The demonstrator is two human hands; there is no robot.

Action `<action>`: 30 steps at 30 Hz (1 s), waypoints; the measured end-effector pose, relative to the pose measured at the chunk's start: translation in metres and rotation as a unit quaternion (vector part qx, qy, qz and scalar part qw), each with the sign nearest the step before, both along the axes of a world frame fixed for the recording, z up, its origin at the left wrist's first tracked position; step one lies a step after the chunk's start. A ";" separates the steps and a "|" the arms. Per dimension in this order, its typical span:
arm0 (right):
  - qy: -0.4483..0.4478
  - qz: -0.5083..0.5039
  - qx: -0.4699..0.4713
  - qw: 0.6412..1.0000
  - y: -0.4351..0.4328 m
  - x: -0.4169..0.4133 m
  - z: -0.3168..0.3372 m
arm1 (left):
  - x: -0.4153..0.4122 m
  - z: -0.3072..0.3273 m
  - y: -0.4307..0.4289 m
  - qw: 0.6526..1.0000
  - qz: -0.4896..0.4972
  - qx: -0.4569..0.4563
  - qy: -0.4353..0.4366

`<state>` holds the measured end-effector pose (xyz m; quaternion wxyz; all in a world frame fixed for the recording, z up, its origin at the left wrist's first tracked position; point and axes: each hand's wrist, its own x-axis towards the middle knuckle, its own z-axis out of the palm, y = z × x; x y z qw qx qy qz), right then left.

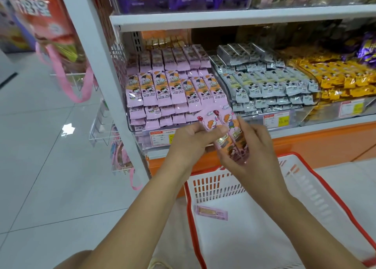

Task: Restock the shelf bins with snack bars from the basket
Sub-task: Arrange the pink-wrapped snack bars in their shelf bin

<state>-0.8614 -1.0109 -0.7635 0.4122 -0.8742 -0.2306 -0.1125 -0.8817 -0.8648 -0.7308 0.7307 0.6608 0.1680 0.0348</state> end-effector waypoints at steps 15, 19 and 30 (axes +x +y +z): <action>0.012 -0.043 -0.095 0.995 0.094 0.093 0.085 | -0.003 0.020 0.073 0.779 0.185 0.586 -0.128; 0.004 -0.035 -0.081 0.996 0.109 0.095 0.073 | 0.000 0.011 0.082 0.789 0.143 0.593 -0.069; -0.101 -0.045 0.034 0.993 0.105 0.090 0.049 | -0.005 0.006 0.092 0.795 0.136 0.577 -0.125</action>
